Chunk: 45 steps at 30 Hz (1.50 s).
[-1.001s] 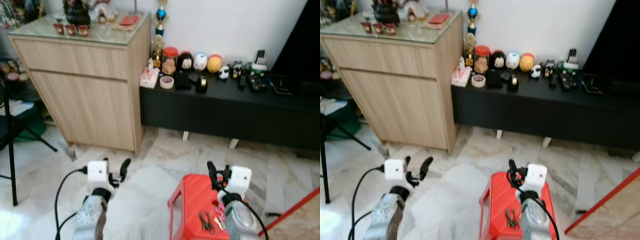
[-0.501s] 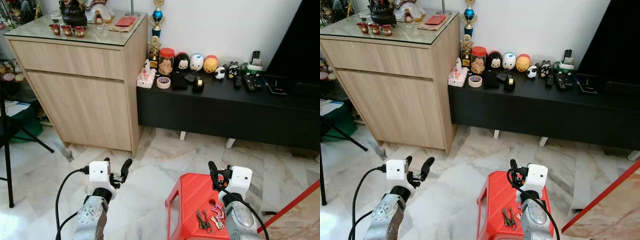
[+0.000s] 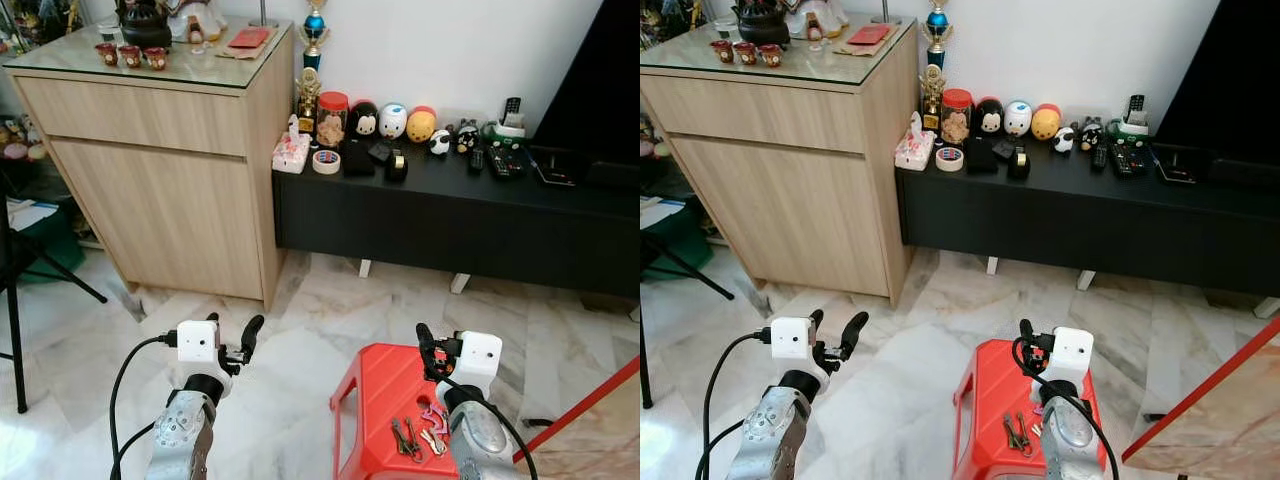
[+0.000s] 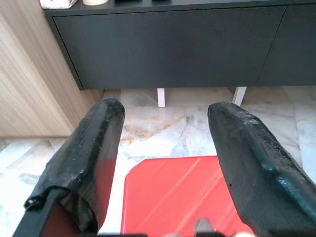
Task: Hang keys on a hook
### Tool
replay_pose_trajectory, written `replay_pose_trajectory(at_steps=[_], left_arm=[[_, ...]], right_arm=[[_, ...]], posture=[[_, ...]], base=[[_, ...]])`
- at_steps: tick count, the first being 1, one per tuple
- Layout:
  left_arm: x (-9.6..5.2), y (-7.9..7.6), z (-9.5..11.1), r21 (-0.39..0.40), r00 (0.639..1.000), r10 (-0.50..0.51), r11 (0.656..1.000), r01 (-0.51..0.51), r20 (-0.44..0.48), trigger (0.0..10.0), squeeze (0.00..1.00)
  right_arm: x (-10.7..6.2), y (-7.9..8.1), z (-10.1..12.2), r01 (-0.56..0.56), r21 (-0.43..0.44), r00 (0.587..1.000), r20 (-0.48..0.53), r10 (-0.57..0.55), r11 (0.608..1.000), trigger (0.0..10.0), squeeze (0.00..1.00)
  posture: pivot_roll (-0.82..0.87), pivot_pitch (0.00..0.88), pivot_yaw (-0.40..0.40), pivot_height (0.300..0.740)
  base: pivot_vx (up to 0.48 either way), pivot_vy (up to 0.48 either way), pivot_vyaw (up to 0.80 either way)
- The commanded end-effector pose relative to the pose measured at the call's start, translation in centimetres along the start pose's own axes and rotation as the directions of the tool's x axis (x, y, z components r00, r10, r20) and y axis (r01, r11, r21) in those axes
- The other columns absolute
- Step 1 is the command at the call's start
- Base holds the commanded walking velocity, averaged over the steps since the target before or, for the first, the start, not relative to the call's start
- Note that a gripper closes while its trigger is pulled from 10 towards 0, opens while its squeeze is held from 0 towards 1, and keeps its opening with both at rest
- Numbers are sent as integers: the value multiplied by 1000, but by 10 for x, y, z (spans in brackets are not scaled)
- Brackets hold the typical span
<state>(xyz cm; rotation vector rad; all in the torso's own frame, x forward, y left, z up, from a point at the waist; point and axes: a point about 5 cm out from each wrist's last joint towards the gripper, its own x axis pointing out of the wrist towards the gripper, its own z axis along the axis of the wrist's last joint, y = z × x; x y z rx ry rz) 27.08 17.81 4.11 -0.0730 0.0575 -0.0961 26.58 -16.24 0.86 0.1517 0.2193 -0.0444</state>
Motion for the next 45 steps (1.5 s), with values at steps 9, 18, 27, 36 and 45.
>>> replay_pose_trajectory(at_steps=[9, 18, 27, 36, 45], left_arm=[[-3, -1, -2, -6, 1000, -6, 1000, 6, -17, 10000, 0], [-3, 0, -2, -5, 1000, -6, 1000, 5, -26, 10000, 0], [-3, -1, -2, -21, 1000, -2, 1000, 2, -29, 10000, 0], [-2, 1, 0, -37, 1000, 2, 999, -3, -29, 10000, 0], [-2, 0, -1, -33, 999, -10, 999, 9, -40, 10000, 0]], right_arm=[[0, 0, -1, 2, 11, 1000, -12, -2, 1000, 10000, 0], [-2, 0, 0, 9, 4, 1000, 5, -9, 1000, 10000, 0], [-2, 0, -1, 13, 4, 1000, -6, -13, 1000, 10000, 0], [-2, 1, -3, 7, 9, 1000, -12, -7, 1000, 10000, 0], [-3, 3, -5, 0, 19, 1000, -23, 1, 1000, 10000, 0]], posture=[[-19, 34, -80, 695], [-16, 39, -78, 645], [-15, 41, -77, 645], [-14, 44, -77, 645], [-13, 43, -76, 645]], base=[[0, 0, 0], [0, 0, 0], [0, 0, 0], [0, 0, 0], [0, 0, 0]])
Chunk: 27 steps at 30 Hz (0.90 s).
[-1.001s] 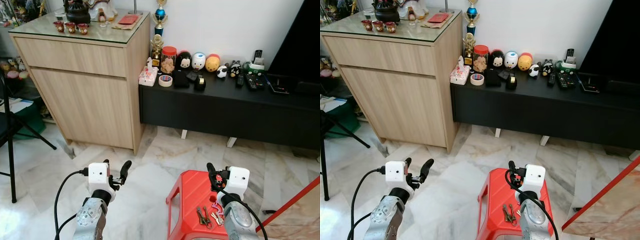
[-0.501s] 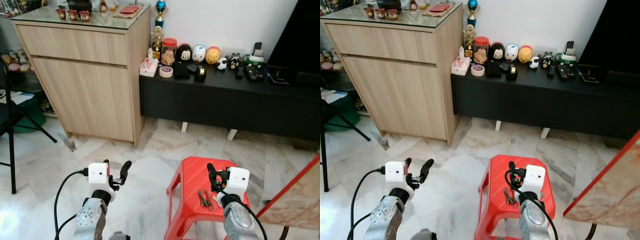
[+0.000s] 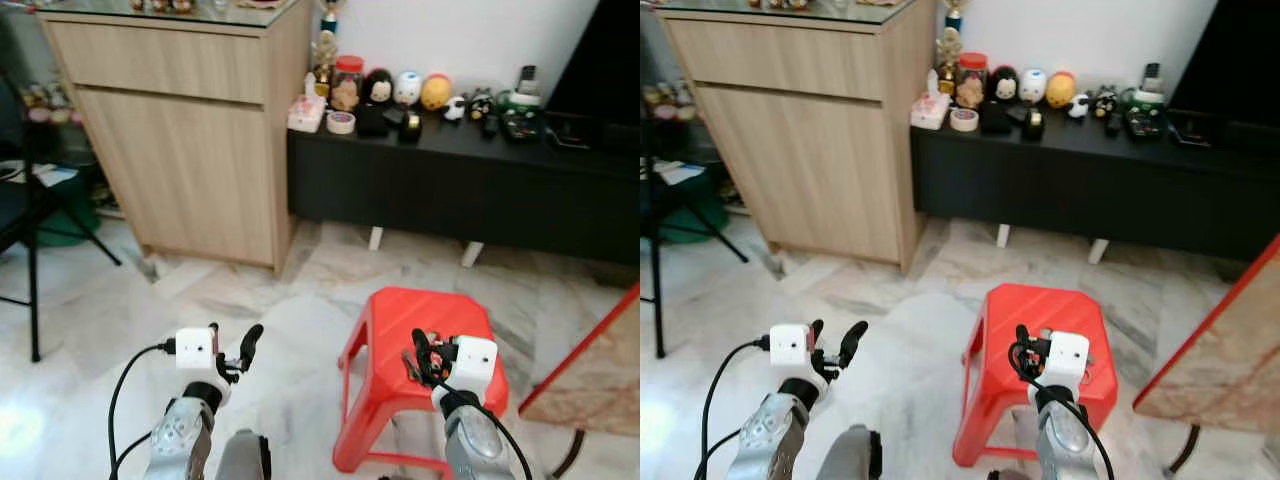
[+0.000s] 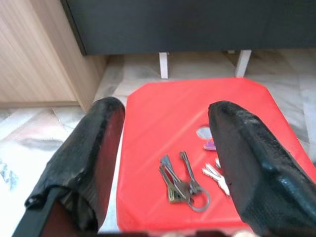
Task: Hang keys on a hook
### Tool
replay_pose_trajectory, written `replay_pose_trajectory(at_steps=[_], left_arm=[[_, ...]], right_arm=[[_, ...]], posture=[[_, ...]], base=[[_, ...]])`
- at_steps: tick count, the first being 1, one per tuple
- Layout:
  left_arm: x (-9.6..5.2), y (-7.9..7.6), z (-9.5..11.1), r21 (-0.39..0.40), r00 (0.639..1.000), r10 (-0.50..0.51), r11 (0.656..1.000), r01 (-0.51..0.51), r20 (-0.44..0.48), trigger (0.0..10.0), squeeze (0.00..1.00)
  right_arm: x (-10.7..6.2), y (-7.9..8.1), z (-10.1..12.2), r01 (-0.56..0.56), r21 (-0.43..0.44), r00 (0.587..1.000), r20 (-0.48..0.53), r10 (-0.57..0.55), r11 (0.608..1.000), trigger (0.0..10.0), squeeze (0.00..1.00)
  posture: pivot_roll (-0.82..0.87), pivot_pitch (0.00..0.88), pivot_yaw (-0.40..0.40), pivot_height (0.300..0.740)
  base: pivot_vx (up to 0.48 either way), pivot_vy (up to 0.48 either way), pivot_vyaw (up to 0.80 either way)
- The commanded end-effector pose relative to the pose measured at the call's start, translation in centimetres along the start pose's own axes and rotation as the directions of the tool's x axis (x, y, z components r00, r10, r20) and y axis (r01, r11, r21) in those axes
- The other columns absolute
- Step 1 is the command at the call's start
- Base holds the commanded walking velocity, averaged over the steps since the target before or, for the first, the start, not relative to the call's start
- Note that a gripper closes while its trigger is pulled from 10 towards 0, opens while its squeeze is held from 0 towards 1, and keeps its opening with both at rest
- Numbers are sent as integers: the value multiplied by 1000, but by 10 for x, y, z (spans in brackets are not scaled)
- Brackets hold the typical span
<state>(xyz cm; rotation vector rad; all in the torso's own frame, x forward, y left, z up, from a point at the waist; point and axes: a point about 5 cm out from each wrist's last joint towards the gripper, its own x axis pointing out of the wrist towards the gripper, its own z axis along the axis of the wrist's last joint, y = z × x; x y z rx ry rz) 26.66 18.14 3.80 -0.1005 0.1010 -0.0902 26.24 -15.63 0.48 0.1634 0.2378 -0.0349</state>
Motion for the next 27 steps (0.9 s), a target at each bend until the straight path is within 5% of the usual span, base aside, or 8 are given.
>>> replay_pose_trajectory(at_steps=[1, 27], left_arm=[[2, -4, 2, -3, 1000, -16, 1000, 16, 0, 10000, 0], [2, -5, 1, 2, 1000, -26, 1000, 26, -12, 10000, 0]], right_arm=[[0, -2, 0, 8, 11, 1000, -5, -8, 1000, 10000, 0], [2, -9, -1, 66, -1, 997, -30, -66, 998, 10000, 0]], posture=[[-13, 43, -76, 645], [-14, 41, -75, 610]], base=[[0, 0, 0], [0, 0, 0]])
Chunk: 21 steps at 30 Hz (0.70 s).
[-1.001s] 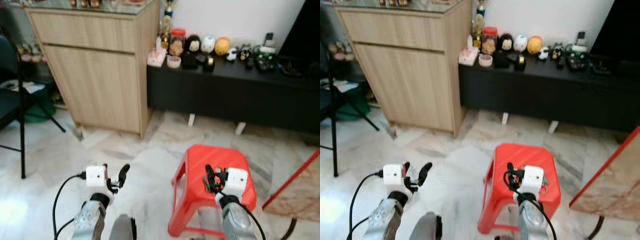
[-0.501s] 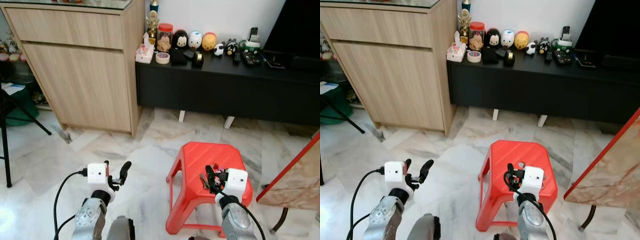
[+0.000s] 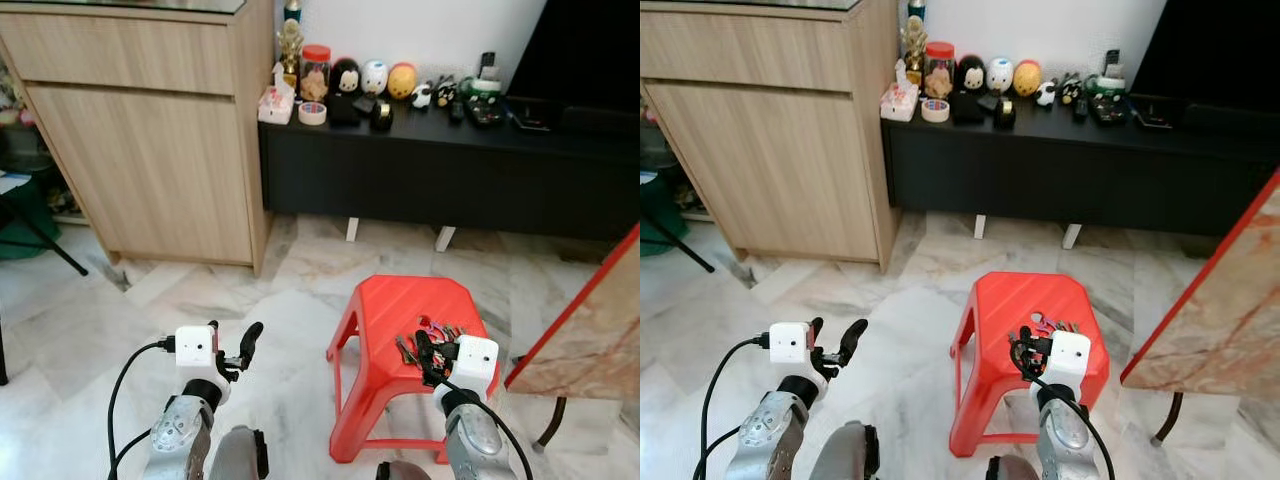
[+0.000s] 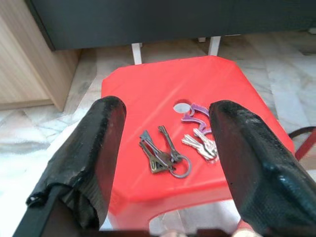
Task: Hang keys on a hook
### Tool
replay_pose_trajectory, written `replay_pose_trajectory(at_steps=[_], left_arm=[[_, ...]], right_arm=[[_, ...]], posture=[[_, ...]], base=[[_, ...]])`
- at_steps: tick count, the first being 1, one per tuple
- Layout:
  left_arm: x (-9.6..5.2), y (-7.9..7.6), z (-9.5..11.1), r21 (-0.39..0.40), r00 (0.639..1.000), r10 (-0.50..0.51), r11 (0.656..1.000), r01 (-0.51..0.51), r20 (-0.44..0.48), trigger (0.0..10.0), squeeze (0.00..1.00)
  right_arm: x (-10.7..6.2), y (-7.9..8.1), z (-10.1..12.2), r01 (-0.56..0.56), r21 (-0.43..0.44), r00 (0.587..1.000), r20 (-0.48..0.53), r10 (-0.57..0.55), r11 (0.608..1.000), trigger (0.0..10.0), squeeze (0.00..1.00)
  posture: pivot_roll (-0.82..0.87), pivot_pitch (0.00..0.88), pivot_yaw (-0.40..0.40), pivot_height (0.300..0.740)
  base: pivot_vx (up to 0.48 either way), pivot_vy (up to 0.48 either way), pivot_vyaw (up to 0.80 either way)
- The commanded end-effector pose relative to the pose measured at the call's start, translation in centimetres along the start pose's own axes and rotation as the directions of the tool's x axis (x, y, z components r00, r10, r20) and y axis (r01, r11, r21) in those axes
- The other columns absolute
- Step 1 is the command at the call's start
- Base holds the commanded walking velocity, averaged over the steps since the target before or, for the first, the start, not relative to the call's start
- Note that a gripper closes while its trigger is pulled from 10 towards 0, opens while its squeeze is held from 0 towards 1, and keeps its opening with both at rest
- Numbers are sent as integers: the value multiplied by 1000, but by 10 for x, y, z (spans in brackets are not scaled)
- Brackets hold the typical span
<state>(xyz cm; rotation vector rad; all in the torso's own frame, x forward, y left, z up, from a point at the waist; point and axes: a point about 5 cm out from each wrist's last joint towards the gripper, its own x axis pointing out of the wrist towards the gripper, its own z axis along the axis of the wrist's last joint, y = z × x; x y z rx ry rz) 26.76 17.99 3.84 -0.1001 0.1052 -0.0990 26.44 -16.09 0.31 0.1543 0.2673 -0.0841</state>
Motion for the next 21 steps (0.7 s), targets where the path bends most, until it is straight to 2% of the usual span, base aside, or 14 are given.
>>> replay_pose_trajectory(at_steps=[1, 17, 21], left_arm=[[1, -4, 0, 3, 1000, -18, 1000, 18, -12, 10000, 0], [3, -5, -1, 3, 999, -32, 999, 32, -23, 10000, 0], [2, -4, -3, 4, 999, -28, 1000, 28, -26, 10000, 0]], right_arm=[[0, -4, -1, 13, 0, 1000, -6, -13, 1000, 10000, 0], [0, 1, -5, -4, -10, 1000, -31, 4, 1000, 10000, 0], [0, 2, -5, -21, -37, 999, -30, 20, 999, 10000, 0]], posture=[[-14, 41, -75, 610], [-13, 27, -69, 610], [-13, 31, -70, 610]], base=[[0, 0, 0], [285, 0, 0], [330, 0, 0]])
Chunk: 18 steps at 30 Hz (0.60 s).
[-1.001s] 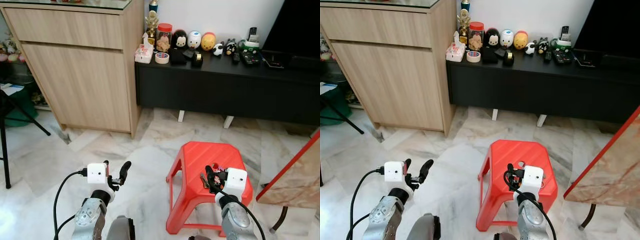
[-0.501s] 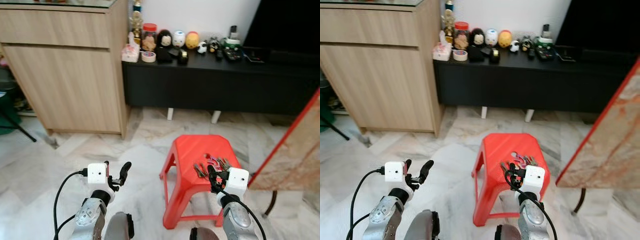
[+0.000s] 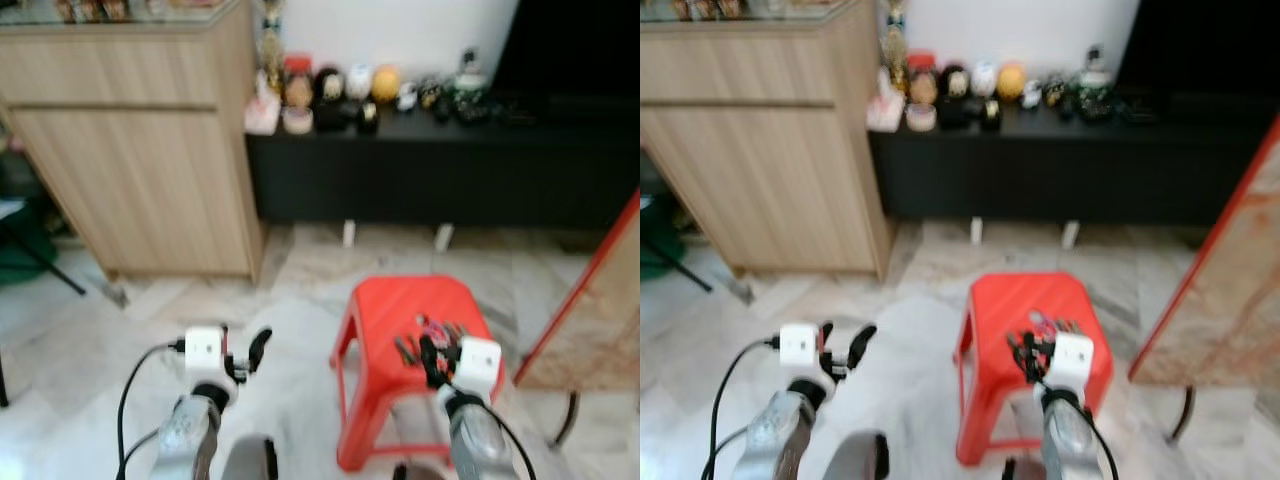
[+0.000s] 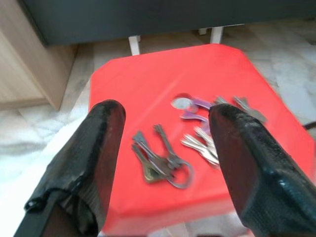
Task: Hang keys on a hook
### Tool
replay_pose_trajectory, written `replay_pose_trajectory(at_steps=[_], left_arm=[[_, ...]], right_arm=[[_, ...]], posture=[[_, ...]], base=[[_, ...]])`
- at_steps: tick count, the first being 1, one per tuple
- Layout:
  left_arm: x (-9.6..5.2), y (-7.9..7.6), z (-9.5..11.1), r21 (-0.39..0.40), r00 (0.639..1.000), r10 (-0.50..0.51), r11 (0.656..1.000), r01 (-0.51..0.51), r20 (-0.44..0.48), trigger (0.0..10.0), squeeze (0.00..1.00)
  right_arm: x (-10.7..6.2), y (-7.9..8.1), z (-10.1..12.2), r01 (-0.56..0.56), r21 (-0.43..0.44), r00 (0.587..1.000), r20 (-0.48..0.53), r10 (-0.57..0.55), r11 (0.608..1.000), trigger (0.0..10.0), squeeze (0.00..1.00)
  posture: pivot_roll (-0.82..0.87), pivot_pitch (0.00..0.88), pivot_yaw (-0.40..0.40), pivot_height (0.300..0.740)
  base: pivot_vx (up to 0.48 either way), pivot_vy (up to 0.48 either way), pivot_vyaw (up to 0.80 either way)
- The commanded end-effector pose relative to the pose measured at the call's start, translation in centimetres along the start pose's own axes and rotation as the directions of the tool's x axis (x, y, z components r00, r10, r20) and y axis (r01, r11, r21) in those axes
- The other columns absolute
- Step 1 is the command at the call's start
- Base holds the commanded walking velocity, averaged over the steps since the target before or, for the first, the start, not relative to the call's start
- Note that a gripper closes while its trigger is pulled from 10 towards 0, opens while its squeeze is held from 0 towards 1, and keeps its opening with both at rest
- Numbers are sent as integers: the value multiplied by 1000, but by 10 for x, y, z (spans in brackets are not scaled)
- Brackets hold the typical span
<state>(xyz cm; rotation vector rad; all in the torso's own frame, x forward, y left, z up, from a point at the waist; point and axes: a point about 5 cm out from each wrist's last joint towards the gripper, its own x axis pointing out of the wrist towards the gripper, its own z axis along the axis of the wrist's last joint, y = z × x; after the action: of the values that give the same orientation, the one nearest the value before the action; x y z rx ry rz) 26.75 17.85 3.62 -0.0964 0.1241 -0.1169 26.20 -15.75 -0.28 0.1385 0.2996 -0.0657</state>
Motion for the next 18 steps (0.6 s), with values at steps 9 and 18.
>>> replay_pose_trajectory(at_steps=[9, 18], left_arm=[[1, -3, -3, -1, 1000, -10, 1000, 10, -11, 10000, 0], [2, -1, -3, -5, 1000, -13, 1000, 13, -5, 10000, 0]], right_arm=[[1, 0, 0, -5, -21, 1000, -10, 4, 1000, 10000, 0], [-1, 1, -5, -39, -49, 999, -40, 37, 998, 10000, 0]], posture=[[-14, 37, -72, 610], [-13, 43, -74, 610]], base=[[329, 0, 231], [0, 0, 0]])
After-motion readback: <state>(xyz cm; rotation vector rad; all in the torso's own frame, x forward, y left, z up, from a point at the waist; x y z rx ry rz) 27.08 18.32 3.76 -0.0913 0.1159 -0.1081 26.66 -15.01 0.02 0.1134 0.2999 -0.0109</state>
